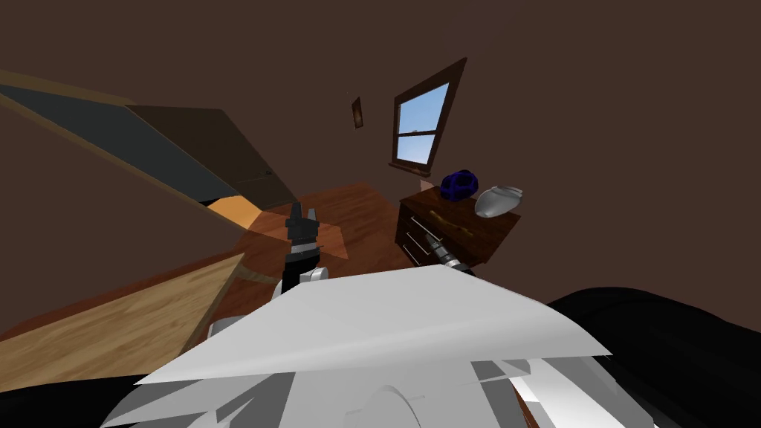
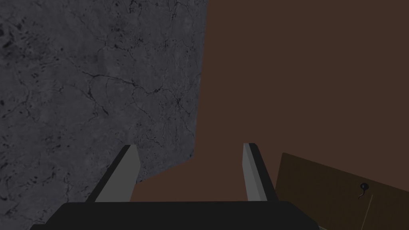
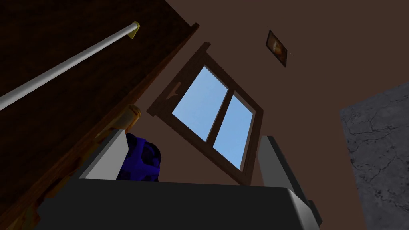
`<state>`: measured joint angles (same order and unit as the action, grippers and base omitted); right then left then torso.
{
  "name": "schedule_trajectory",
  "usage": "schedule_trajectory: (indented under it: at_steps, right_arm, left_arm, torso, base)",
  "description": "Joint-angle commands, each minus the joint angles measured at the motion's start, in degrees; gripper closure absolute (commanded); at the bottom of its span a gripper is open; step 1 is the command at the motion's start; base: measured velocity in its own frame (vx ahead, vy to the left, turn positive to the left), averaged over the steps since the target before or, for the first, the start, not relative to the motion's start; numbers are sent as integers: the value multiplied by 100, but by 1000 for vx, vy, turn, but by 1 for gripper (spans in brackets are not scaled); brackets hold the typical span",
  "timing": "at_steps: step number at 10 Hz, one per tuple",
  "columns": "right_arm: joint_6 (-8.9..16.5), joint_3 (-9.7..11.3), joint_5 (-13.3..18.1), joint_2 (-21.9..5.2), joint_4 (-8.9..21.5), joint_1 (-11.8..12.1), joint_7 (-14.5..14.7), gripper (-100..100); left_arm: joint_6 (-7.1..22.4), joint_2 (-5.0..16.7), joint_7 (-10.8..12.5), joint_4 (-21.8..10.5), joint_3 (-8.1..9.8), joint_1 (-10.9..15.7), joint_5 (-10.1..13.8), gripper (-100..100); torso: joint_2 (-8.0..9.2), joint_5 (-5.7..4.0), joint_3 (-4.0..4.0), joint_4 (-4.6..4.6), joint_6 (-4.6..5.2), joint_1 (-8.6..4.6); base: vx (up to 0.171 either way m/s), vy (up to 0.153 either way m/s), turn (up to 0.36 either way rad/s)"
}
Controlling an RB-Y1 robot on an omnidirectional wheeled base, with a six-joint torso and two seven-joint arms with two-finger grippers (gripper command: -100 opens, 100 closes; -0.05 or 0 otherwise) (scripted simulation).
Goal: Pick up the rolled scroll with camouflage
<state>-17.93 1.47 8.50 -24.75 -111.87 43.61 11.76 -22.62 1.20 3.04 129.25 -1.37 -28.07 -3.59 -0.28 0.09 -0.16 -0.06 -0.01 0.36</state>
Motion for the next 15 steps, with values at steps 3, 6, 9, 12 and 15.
schedule_trajectory:
  at_steps: [3,6,9,12,15]
  right_arm:
    - [96,94,-137,-608,423,510,271,-100]
    - [94,131,-205,-1021,791,787,389,-100]
    - [90,169,-277,-1400,1059,1049,514,-100]
    - [84,206,-353,-1723,1330,1307,642,-100]
    - [78,241,-431,-2043,1604,1568,773,-100]
  left_arm:
    - [0,0,0,0,0,0,0,0]
    - [0,1,0,0,1,0,0,0]
    - [0,0,0,0,0,0,0,0]
    - [0,0,0,0,0,0,0,0]
    - [0,0,0,0,1,-1,0,0]
  torso:
    - [5,1,3,1,0,0]
    - [9,-2,4,1,1,-21]
    - [0,1,0,0,0,-8]
    - [3,-2,2,1,-1,-11]
    - [-6,0,-4,-1,0,-9]
  base:
    - [93,111,78]
    - [73,65,45]
    - [88,74,58]
    - [75,59,50]
    - [90,64,47]
